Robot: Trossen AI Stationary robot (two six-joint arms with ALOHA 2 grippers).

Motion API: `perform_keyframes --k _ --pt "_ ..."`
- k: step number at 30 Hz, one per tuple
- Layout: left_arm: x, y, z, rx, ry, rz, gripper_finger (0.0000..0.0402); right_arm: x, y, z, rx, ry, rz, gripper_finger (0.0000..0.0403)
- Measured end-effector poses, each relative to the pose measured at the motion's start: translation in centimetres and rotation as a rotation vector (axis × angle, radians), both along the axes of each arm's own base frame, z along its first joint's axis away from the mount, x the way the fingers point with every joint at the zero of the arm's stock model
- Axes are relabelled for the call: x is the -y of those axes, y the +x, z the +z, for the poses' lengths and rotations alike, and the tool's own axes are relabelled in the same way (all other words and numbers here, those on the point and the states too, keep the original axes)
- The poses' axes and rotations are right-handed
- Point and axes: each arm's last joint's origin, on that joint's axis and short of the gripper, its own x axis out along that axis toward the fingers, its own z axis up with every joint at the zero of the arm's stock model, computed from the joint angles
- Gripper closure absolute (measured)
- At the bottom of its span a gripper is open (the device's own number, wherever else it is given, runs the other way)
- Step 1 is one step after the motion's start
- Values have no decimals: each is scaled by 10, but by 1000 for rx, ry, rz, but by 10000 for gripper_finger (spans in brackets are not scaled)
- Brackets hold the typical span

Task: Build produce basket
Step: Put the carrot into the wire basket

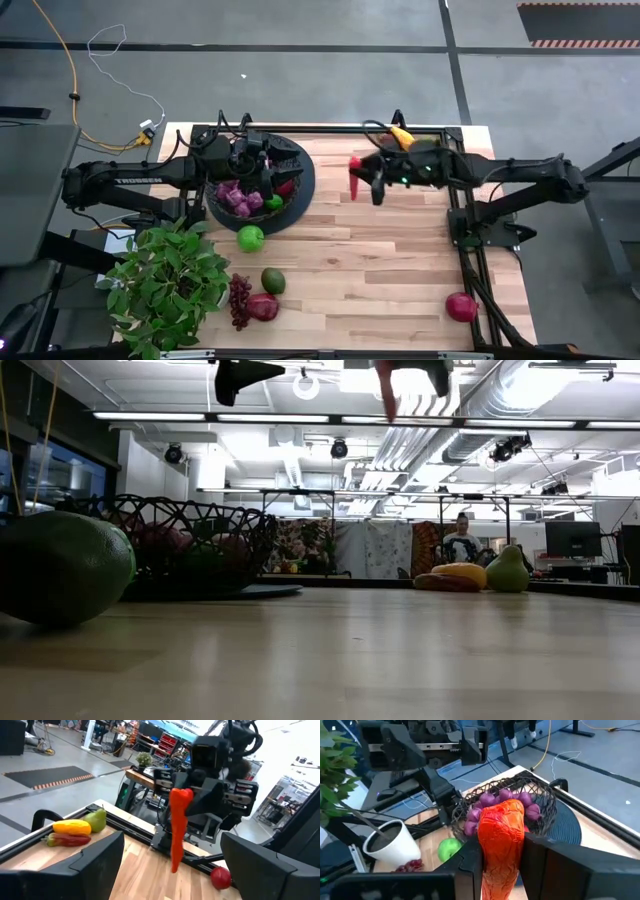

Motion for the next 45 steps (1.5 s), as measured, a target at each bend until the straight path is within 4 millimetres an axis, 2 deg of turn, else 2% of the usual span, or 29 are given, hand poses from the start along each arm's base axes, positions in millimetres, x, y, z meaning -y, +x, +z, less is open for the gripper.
perform_keyframes --k 8,27,33,36,45 --pt "0 0 0 3 -9 0 82 11 25 10 -18 -48 102 329" --pt "-1 2 1 18 -6 3 82 11 27 23 108 -62 140 329" --pt "2 28 -5 93 26 -100 82 11 41 24 198 -68 193 329" --pt "2 44 -11 64 18 -119 82 11 48 20 212 -62 212 329" --pt "2 81 -23 6 -1 -169 82 11 49 20 221 -60 212 329"
